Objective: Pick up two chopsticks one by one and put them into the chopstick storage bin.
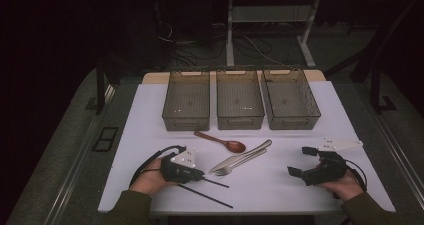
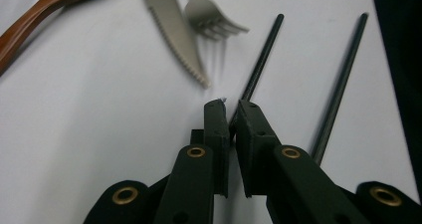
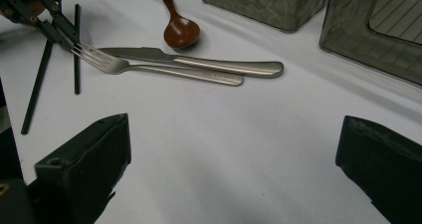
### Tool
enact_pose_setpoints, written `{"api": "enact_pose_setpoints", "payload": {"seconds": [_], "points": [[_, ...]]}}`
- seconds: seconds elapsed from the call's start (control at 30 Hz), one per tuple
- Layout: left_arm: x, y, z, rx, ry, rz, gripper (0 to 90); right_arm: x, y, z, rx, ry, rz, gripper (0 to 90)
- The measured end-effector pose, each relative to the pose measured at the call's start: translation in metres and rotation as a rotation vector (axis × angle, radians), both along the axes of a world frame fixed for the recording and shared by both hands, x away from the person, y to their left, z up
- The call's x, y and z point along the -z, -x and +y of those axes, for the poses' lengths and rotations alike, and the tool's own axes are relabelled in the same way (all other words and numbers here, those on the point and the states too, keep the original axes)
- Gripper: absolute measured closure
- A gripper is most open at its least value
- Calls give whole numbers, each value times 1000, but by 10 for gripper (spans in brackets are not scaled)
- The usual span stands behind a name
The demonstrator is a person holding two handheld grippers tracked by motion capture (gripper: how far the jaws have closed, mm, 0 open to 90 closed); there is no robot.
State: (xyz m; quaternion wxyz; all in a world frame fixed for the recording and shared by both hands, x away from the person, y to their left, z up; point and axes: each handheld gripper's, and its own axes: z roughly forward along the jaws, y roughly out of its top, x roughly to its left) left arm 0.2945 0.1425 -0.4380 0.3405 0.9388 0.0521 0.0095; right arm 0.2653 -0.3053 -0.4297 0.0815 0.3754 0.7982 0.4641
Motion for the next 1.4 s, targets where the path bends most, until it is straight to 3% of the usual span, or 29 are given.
{"api": "enact_pose_setpoints", "payload": {"seconds": [0.2,0.33,0.4,0.57,0.67,0.83,0.93,1.13,1.23,1.4], "points": [[0,-4,16,-60,-1,-5,828,0,0,0,2,0,0,11],[-2,-3,16,-68,-1,-25,818,0,0,0,-1,1,-1,11],[-6,0,15,-71,28,-28,765,0,0,0,0,1,-1,11],[-17,17,1,-2,108,-6,687,0,0,0,1,1,-1,11],[-18,28,-14,67,118,14,681,0,0,0,0,1,-1,11],[-10,39,-38,152,89,52,692,0,0,0,0,2,-1,11],[-4,40,-45,184,63,53,717,0,0,0,1,1,-2,11],[4,40,-50,209,28,76,765,0,0,0,-1,0,-1,11],[4,38,-49,217,31,79,825,0,0,0,-1,1,-1,11],[4,38,-49,218,35,80,840,0,0,0,-1,1,-1,11]]}}
